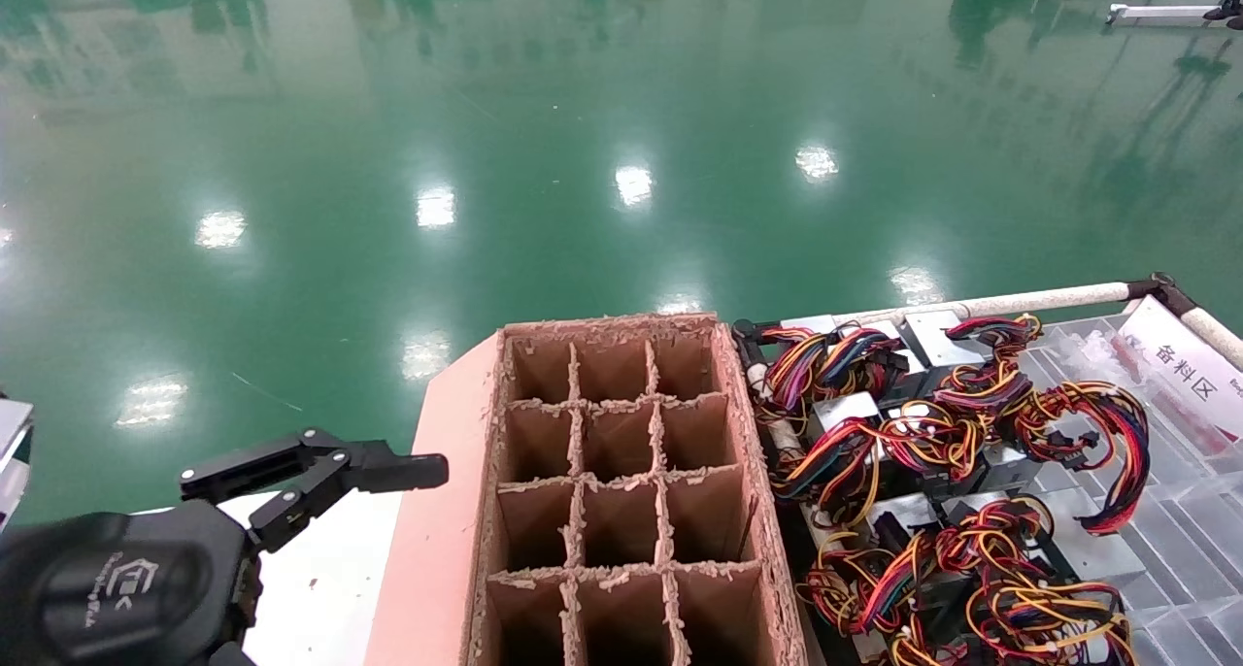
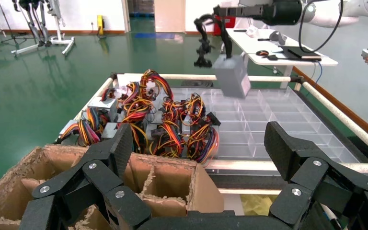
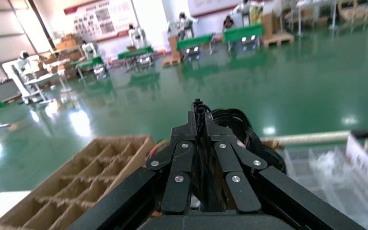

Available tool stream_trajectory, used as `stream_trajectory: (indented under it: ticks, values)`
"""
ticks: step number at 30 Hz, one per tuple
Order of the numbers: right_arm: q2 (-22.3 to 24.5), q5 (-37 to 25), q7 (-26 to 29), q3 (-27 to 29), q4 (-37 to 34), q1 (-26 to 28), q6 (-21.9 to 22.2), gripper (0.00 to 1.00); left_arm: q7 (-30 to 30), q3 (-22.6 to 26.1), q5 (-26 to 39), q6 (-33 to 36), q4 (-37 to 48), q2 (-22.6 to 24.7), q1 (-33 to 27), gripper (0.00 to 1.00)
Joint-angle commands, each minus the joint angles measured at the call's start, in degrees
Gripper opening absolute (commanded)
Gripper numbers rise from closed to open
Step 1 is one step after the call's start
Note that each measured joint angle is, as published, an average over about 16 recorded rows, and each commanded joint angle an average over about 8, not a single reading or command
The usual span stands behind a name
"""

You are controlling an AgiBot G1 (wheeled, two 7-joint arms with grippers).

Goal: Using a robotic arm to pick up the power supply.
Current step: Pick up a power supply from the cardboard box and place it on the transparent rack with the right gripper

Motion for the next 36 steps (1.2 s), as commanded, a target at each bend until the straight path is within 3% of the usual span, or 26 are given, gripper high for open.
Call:
stream_trajectory:
  ticks: [1,19,36]
  values:
    - [-0.1,-1.1,0.2,-0.2,0.1,-0.4,0.2,0.0,0.0,0.0,0.0,0.0,0.0,0.0,0.0,1.0]
    - [0.2,-7.6,3.6,-11.1,-2.1,14.6,2.0,0.0,0.0,0.0,0.0,0.0,0.0,0.0,0.0,1.0]
    - [-3.3,-14.6,7.1,-20.6,-6.4,32.4,2.9,0.0,0.0,0.0,0.0,0.0,0.0,0.0,0.0,1.0]
